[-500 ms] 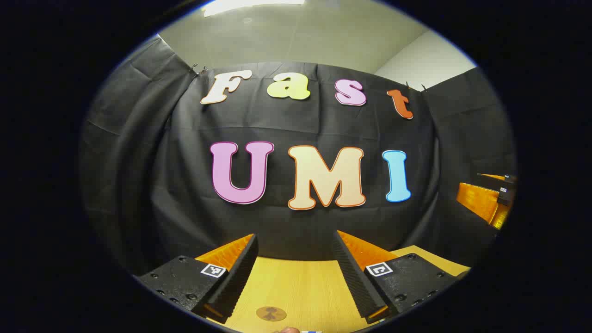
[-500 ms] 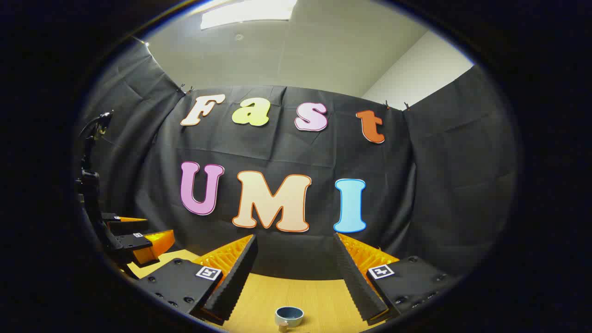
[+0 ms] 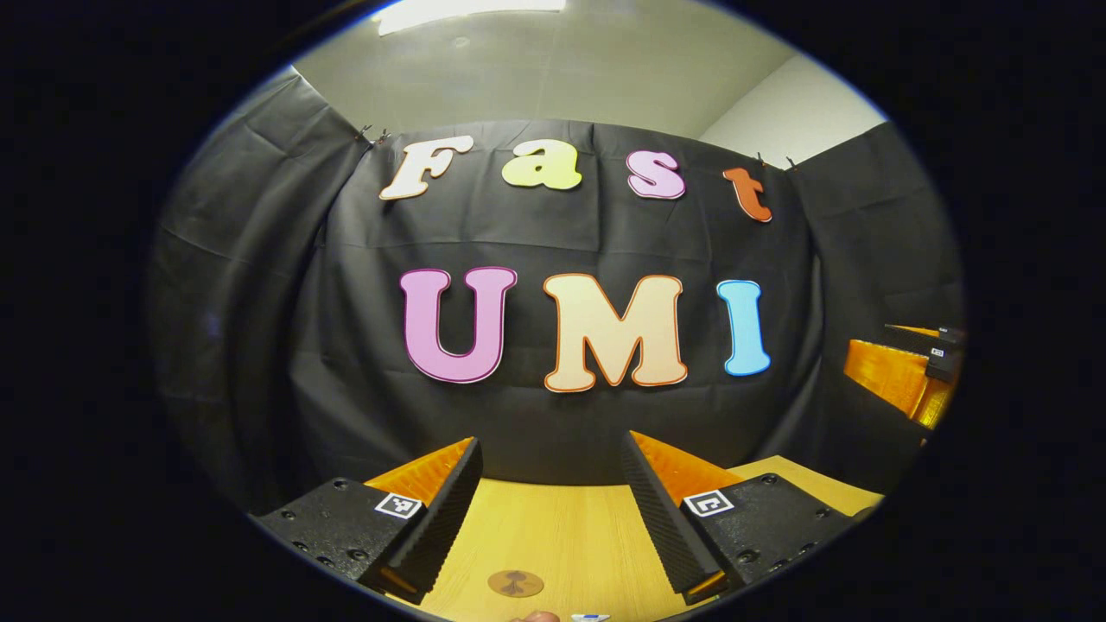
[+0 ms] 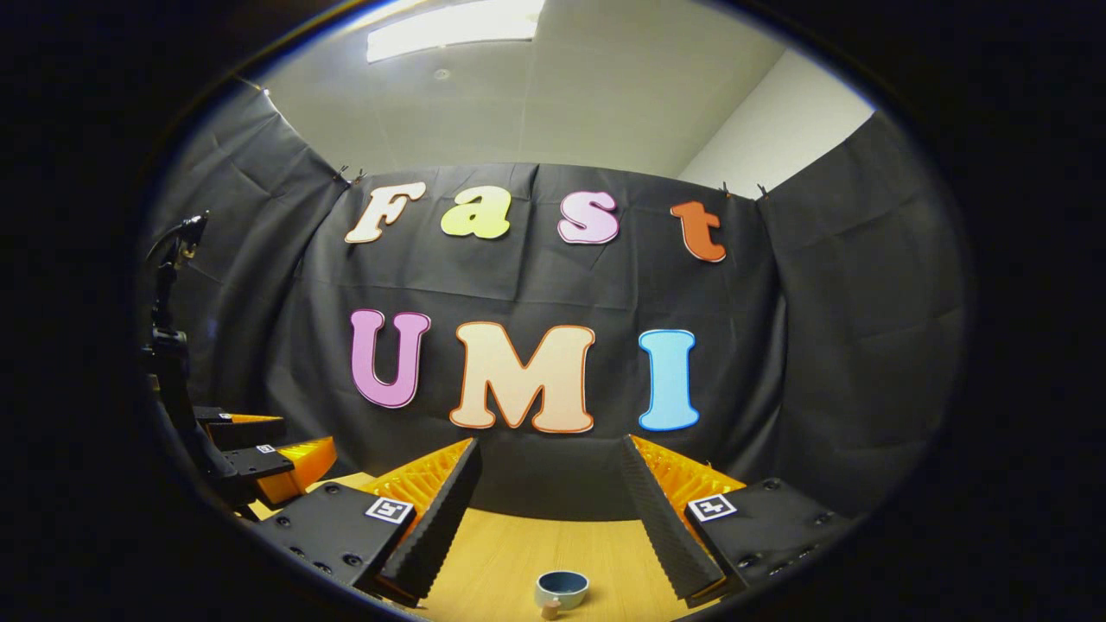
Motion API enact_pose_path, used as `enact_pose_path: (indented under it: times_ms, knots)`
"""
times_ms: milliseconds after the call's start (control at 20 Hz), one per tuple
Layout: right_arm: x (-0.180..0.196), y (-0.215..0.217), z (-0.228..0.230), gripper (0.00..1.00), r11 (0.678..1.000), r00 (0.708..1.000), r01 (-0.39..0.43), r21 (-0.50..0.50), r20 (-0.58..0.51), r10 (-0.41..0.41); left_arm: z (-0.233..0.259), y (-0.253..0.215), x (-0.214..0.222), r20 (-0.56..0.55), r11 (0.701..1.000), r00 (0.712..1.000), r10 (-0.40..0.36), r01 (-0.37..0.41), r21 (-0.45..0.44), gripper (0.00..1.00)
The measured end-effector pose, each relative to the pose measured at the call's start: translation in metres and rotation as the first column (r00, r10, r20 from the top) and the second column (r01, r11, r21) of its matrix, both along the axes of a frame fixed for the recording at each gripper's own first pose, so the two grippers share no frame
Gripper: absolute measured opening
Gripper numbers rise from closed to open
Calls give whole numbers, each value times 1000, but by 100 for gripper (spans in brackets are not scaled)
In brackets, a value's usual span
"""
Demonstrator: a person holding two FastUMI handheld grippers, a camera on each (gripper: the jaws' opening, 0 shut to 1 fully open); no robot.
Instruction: Put the toothbrush and toothpaste on the desktop into the cup, then pick up the cup and place it on the coaster on the desktop.
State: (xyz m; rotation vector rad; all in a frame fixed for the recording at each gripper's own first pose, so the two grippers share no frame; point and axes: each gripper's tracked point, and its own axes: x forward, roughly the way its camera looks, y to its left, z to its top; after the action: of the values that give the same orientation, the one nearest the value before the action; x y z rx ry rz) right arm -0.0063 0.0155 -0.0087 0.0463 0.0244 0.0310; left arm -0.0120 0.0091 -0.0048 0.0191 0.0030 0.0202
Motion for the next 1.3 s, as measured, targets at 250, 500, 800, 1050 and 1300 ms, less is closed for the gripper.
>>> enact_pose_path:
  times_ms: [250, 500, 800, 1050, 1300]
  knots:
    - [-1, -3, -10, 100, 1000, 1000, 6, 11, -31, -5, 4, 4, -3, 10, 999, 1000, 6, -7, 32, 94]
    - [-3, -4, -25, 99, 999, 996, 3, 51, -86, 2, 5, 3, -6, 11, 999, 1000, 5, -6, 53, 94]
    - [-12, -9, -86, 99, 997, 971, 20, 74, -240, -2, 11, 1, -17, 22, 997, 1000, -4, 2, 78, 94]
    - [-32, -12, -163, 99, 998, 901, 10, 61, -433, 17, 5, 1, -19, 11, 996, 1000, 0, -1, 92, 95]
    - [-46, -15, -210, 99, 999, 847, -6, 47, -530, 30, -5, 10, -17, -14, 995, 1000, 26, -25, 95, 93]
